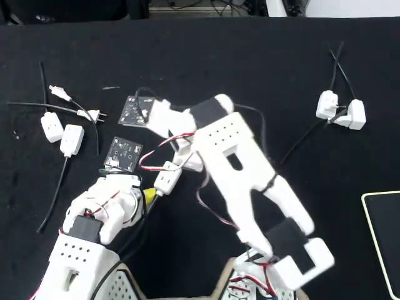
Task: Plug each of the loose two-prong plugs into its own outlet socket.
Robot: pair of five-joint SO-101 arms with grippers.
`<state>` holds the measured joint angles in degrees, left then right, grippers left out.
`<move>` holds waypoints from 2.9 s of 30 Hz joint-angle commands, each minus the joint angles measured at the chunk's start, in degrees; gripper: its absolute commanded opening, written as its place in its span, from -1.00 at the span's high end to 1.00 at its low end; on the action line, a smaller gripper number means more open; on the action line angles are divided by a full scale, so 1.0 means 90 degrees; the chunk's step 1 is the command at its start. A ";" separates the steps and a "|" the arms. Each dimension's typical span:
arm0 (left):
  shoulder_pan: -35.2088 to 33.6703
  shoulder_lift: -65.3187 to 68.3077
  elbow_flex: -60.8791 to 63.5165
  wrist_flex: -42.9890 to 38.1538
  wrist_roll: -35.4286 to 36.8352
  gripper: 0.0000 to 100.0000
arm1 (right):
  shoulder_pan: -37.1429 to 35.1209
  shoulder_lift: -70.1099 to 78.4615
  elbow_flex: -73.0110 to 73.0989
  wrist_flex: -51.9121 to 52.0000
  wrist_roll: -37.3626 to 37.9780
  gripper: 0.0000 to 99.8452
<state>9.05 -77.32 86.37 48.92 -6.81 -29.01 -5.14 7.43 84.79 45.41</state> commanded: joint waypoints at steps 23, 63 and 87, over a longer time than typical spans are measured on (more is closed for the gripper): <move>0.0005 0.5714 -0.2935 -0.1817 0.0361 0.51 | 0.0781 -0.0796 0.0982 -0.0195 0.0342 0.98; -0.0728 0.3126 -0.1753 0.0606 -0.1905 0.51 | 0.1045 -0.0796 0.1079 -0.0430 0.0342 0.98; -0.0747 0.3194 -0.1089 0.0274 -0.1133 0.51 | 0.0225 0.1910 -0.1861 0.0137 -0.0625 0.98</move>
<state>2.29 -48.04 76.44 52.97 -17.54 -26.29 9.71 -1.89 85.32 41.01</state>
